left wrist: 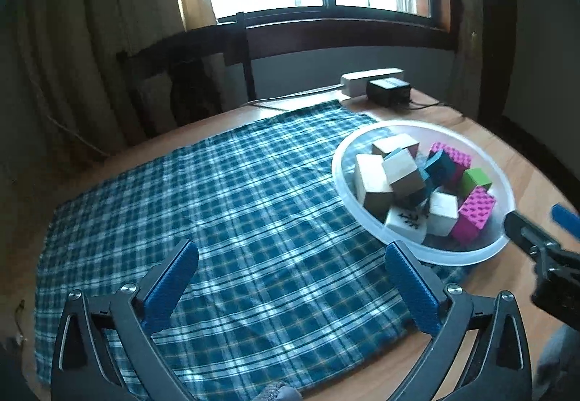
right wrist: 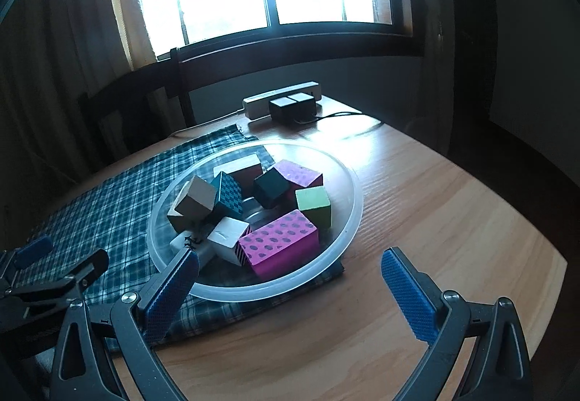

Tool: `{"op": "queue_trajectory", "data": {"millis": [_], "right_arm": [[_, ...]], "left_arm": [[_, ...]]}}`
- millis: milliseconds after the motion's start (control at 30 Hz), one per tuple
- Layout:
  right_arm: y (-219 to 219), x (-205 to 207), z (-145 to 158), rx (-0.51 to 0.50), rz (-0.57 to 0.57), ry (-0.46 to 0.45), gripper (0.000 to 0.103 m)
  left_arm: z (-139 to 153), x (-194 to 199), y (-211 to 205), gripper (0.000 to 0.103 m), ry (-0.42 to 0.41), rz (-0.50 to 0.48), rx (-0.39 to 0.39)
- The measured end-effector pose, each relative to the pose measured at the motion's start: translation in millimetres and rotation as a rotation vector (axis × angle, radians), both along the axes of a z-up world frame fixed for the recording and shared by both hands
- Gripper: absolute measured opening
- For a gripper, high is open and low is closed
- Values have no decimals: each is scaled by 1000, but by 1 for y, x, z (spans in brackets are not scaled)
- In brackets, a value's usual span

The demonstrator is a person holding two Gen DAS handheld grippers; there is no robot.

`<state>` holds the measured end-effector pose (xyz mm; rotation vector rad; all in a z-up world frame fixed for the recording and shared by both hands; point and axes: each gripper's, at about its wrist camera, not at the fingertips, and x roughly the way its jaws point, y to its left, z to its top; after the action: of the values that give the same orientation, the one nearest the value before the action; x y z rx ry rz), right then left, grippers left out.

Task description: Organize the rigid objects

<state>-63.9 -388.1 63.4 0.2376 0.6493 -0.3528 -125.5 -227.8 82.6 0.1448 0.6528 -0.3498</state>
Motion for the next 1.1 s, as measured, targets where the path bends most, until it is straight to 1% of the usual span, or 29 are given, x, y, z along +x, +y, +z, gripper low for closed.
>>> {"op": "queue_trajectory", "data": {"millis": [67, 133, 300, 1100], "right_arm": [[2, 0, 2, -14, 2, -3, 102], [3, 0, 3, -18, 6, -5, 102], [5, 4, 0, -43, 5, 11, 102], [1, 9, -9, -28, 10, 28, 102]], "left_arm": [[0, -2, -4, 103, -18, 10, 41], [-1, -3, -6, 103, -30, 10, 62], [-2, -2, -5, 103, -12, -5, 49], [-8, 1, -9, 103, -6, -25, 64]]}}
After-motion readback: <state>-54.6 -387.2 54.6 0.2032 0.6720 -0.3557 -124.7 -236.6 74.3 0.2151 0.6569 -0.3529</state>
